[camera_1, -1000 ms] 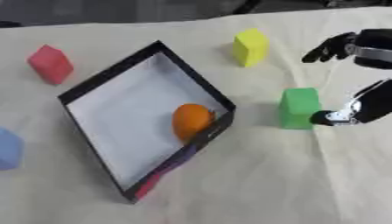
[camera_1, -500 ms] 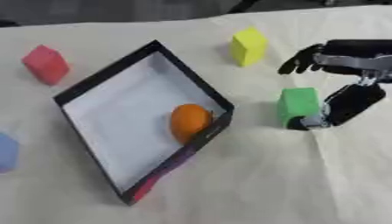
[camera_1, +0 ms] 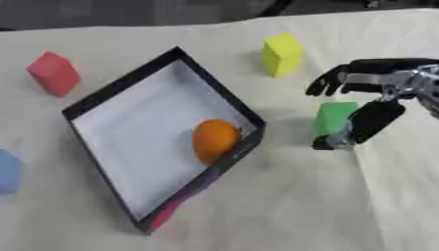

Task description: Pick up objects on the table and place them in the box.

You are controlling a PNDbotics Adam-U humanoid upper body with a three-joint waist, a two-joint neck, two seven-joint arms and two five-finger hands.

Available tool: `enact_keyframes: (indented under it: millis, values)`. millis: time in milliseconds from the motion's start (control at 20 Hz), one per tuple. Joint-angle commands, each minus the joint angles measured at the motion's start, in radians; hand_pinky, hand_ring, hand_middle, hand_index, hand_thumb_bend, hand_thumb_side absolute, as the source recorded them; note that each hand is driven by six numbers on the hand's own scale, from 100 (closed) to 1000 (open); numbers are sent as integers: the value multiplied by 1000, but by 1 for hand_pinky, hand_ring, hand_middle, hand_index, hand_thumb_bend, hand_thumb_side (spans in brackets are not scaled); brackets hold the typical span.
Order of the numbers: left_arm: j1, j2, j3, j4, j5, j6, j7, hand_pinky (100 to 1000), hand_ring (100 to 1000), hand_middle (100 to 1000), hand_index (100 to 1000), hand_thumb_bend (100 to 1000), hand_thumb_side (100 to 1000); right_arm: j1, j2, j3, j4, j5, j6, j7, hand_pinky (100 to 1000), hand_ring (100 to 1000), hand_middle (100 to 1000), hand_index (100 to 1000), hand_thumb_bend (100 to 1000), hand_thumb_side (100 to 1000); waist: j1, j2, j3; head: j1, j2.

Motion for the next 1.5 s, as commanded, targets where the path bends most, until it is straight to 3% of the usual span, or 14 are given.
enact_keyframes:
  millis: [50, 450, 700, 800, 1000, 1050, 1250, 1500]
  values:
    - [-8, 15, 7, -22, -1, -2, -2, 880, 922, 925, 964, 881, 754, -20, -4, -3, 53, 45, -13, -6, 872, 876, 843, 900, 544, 394, 7, 3, 0, -3, -17]
    - [-1, 9, 7, -25, 1, -5, -2, 880, 921, 923, 961, 878, 753, -12, 3, -7, 127, 90, -59, 44, 875, 881, 850, 903, 557, 372, 10, 12, -4, 0, -22]
    - [-1, 7, 7, -26, 4, -7, -1, 879, 919, 922, 960, 876, 753, -16, 7, -17, 158, 100, -84, 85, 874, 875, 843, 902, 610, 266, 11, 14, -5, 0, -22]
    - [-1, 6, 6, -26, 4, -6, -1, 879, 919, 921, 960, 874, 753, -22, 13, -19, 172, 99, -84, 86, 870, 863, 825, 894, 572, 212, 11, 15, -4, 0, -23]
    - [0, 2, 4, -27, 6, -7, -8, 887, 931, 926, 964, 849, 762, -37, 28, -14, 195, 98, -66, 50, 853, 818, 726, 833, 540, 144, 10, 15, -4, 0, -24]
    - [0, 1, 3, -27, 6, -7, -12, 888, 932, 926, 964, 845, 763, -40, 32, -12, 197, 97, -57, 33, 847, 790, 644, 783, 508, 101, 10, 14, -3, 1, -25]
    - [1, -1, 5, -27, 7, -8, -16, 887, 931, 926, 964, 846, 763, -45, 48, -8, 179, 43, -18, -56, 820, 708, 499, 636, 376, 143, 7, 12, -1, 5, -23]
    - [4, 3, 7, -29, 5, -9, -12, 892, 928, 923, 959, 847, 761, -42, 33, -30, 50, -31, -5, -99, 818, 690, 477, 608, 311, 143, 0, 6, 0, 10, -21]
